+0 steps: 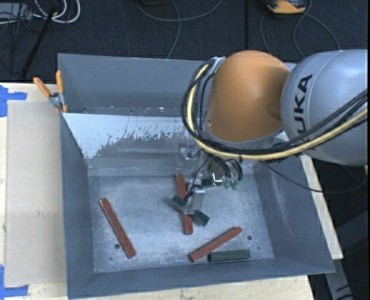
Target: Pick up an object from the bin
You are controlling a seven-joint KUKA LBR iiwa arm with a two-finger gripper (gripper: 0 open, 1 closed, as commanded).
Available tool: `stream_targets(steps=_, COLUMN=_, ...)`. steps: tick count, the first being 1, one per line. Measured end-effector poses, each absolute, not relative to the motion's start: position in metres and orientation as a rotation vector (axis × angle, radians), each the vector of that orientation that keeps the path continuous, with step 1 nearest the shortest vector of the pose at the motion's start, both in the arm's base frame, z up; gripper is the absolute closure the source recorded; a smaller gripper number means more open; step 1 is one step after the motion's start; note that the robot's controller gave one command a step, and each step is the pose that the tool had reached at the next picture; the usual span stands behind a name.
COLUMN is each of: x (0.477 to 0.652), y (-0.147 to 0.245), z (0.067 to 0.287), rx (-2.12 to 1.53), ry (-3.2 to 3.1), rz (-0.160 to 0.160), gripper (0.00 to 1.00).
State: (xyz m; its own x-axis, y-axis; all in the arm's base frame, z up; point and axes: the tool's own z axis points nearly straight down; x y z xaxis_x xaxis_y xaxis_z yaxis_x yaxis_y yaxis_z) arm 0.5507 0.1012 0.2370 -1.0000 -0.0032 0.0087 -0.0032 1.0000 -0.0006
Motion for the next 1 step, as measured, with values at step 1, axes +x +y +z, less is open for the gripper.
stream_targets(steps=1, x=0.5762, y=0.0243, z=0.0671, rx=0.235, ry=-3.135, rz=-0.001, gripper=0.00)
